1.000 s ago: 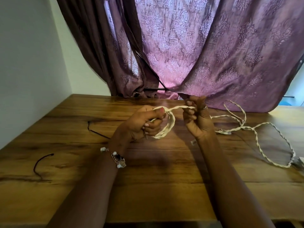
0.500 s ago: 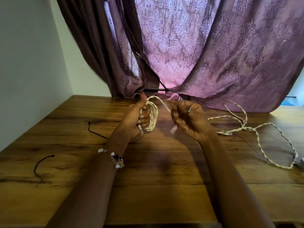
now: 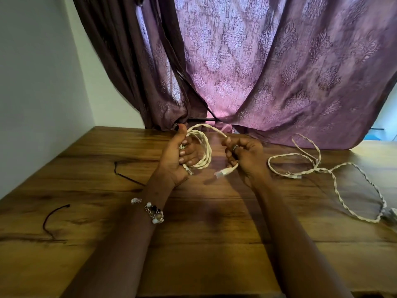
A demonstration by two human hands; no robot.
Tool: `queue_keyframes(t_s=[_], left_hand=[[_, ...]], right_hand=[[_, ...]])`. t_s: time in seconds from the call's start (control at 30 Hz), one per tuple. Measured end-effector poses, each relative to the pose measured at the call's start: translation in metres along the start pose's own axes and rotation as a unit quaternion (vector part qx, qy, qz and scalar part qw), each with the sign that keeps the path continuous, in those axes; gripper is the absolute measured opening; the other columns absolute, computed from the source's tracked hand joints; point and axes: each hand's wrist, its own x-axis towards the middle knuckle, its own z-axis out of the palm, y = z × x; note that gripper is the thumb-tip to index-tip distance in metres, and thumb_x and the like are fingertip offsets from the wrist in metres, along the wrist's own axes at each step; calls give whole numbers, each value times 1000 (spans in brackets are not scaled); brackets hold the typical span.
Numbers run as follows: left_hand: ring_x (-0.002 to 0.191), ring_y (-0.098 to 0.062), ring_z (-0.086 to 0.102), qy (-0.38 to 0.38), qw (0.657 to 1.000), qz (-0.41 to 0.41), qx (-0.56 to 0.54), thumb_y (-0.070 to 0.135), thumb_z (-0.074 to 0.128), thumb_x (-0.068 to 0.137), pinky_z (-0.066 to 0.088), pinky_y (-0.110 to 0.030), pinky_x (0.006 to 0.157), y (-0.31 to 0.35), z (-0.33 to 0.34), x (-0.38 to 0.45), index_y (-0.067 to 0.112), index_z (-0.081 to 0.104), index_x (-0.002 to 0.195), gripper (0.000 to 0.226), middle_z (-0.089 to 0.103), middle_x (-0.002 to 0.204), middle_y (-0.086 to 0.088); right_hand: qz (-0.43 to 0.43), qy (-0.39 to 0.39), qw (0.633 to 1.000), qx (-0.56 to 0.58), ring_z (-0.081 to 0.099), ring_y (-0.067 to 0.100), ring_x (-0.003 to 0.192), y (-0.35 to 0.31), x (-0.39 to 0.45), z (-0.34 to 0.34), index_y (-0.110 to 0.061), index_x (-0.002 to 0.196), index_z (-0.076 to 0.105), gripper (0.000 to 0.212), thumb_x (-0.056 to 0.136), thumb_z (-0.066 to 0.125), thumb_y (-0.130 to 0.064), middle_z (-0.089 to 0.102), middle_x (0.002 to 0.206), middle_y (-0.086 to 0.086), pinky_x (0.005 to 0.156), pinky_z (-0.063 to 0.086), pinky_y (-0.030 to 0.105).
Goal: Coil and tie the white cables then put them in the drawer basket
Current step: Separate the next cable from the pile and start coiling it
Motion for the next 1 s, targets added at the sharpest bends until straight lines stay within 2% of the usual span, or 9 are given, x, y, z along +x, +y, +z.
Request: queue_keyframes(t_s=[0.13,0.23,0.4,0.53,0.6,0.73,0.8,0.9,1.0], left_hand=[[40,-5,43,26,997,43,-62,59,36,90,44,-22,58,-14,9,8,20,48,43,62,45,45,6],[68,-19,66,45,994,70,-64,57,40,89,47,-42,93,-20,9,11,17,52,54,55,69,67,-6],[41,-19,56,27,998,51,-24,62,23,93,53,-43,80,-29,14,10,18,44,59,59,58,48,-5],[23,-8,25,28,998,43,-19,64,20,93,49,-21,49,-29,14,5,17,37,63,59,29,31,4],[22,-7,20,35,998,40,-30,71,20,89,41,-18,43,-23,8,3,16,42,58,66,26,30,6],[20,-5,21,-28,999,-30,7,80,19,81,35,-16,39,-12,0,-1,14,44,56,74,27,28,7],[19,-5,21,-52,994,-63,77,80,19,80,34,-14,38,-13,1,-1,12,45,57,76,28,28,7],[21,-5,18,-3,981,-79,178,81,21,79,32,-14,34,-18,6,-2,8,46,59,80,28,30,5],[23,-6,16,89,970,-67,214,83,22,78,30,-12,34,-18,5,1,7,48,63,82,27,34,3]], right_hand=[[-14,71,994,-86,48,6,38,12,-10,33,-13,73,56,31,98,38,-5,54,54,3,36,38,20],[-55,134,968,-203,64,27,74,25,-17,49,-14,79,58,36,95,36,-38,66,79,13,62,51,43],[-44,183,928,-321,59,33,93,22,-22,46,-4,101,59,25,96,40,-18,65,99,16,72,40,36],[1,153,931,-332,60,34,89,27,-15,42,-7,91,62,28,92,42,-26,67,93,15,71,43,38],[-6,134,959,-251,63,27,80,24,-11,38,-9,85,64,28,89,47,-30,68,83,11,71,50,41],[-16,5,1000,-15,65,5,81,7,-8,25,-6,115,58,24,94,57,-19,67,95,0,70,55,27],[-6,-73,997,1,66,8,86,7,-5,19,-9,122,54,32,92,59,-18,67,99,2,72,55,26],[-6,-94,995,-30,64,20,73,7,-5,17,-4,118,57,28,91,61,-9,69,81,7,65,54,30],[-9,-64,997,-44,58,7,51,10,-6,19,-3,101,64,11,91,60,-6,66,68,1,48,46,22]])
